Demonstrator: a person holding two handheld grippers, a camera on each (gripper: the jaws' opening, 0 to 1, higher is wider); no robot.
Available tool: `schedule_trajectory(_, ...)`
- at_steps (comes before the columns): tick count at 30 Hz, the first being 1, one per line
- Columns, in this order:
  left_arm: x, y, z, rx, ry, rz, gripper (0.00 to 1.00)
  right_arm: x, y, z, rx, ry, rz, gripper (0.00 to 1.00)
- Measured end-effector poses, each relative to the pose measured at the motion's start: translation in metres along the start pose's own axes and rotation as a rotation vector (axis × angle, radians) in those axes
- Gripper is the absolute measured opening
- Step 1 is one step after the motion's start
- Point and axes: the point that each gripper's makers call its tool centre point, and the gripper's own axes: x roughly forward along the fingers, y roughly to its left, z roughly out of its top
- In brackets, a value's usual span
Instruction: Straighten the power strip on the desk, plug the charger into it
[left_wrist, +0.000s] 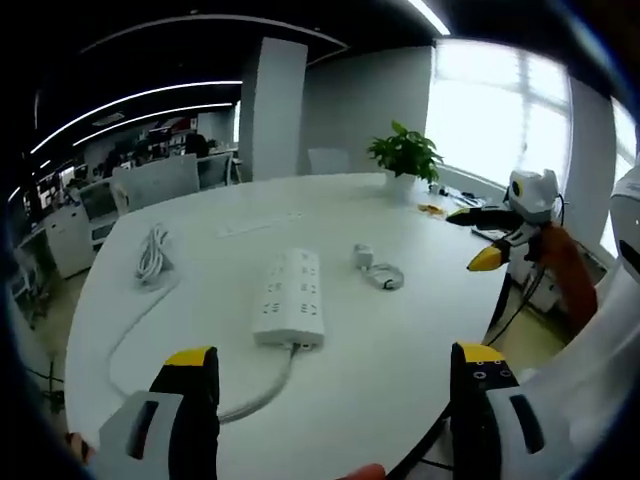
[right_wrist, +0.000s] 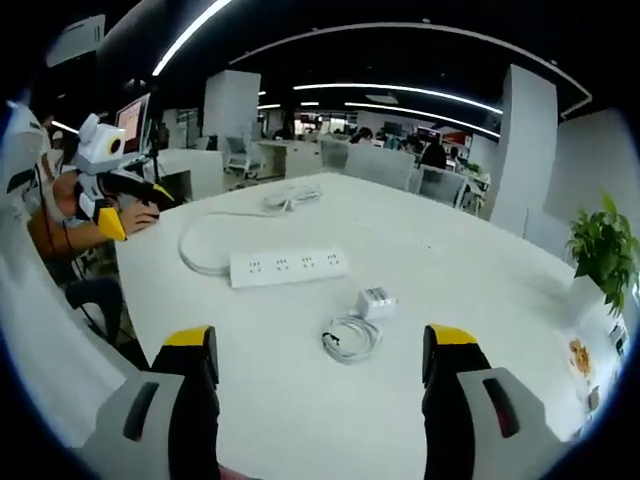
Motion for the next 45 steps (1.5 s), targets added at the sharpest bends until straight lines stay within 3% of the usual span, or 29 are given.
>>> schedule_trajectory(7,0.001,0.005,0.006,0.02,0.007,0.017,0.96,-0.009,-0.006,0.005,-0.017,-0.004,-0.031,0.83)
schedule_trajectory(17,0.008,0.01,0.005,0.023,0.027,0.054,0.96,0.003,-0.002,0.005,-0.01,-0.008,-0.013,0.82)
schedule_trajectory(26,0.017,0.014,0.003,0.041,0.059,0.075,0.96,0.012,-0.014,0.006,-0.019,-0.007,-0.014,0.82)
schedule_trajectory(31,0.017,0.015,0.005,0.022,0.049,0.074,0.96,0.016,-0.013,0.01,-0.011,-0.023,-0.003,0.82)
schedule_trajectory(38,0.019,0.015,0.006,0.037,0.042,0.078,0.96,0.017,-0.011,0.001,0.001,-0.002,-0.002,0.82)
schedule_trajectory(42,0.02,0.009,0.003,0.036,0.049,0.038,0.85,0.016,-0.012,0.002,0.012,-0.008,-0.003,0.82)
schedule_trajectory(45,0.022,0.01,0.001,0.051,0.057,0.043,0.9,0.016,-0.01,0.003,0.015,-0.01,-0.001,0.82)
